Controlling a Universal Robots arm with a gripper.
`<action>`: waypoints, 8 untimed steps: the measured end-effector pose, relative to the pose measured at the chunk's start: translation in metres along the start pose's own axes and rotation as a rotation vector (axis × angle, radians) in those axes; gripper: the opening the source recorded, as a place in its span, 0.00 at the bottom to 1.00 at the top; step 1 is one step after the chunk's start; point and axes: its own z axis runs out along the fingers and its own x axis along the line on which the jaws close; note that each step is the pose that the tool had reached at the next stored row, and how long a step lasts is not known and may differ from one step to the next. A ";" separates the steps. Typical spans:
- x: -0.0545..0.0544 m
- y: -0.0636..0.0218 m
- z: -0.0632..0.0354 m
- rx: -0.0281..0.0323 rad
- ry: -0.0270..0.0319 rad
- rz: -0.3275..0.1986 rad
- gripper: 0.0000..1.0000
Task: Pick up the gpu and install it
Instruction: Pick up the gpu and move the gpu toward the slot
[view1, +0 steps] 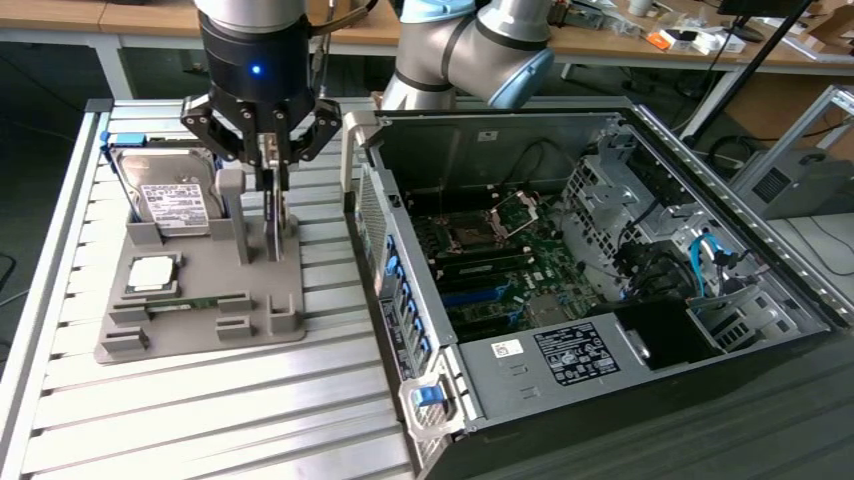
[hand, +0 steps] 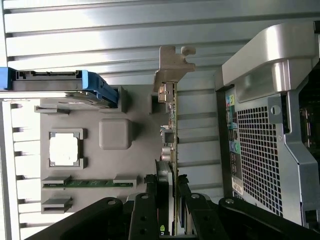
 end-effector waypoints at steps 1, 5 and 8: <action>0.000 0.0000 -0.0006 0.0000 -0.0001 0.000 0.27; 0.000 0.0002 -0.0028 0.0000 0.0000 0.000 0.27; 0.000 0.0003 -0.0046 0.0000 -0.0001 0.000 0.27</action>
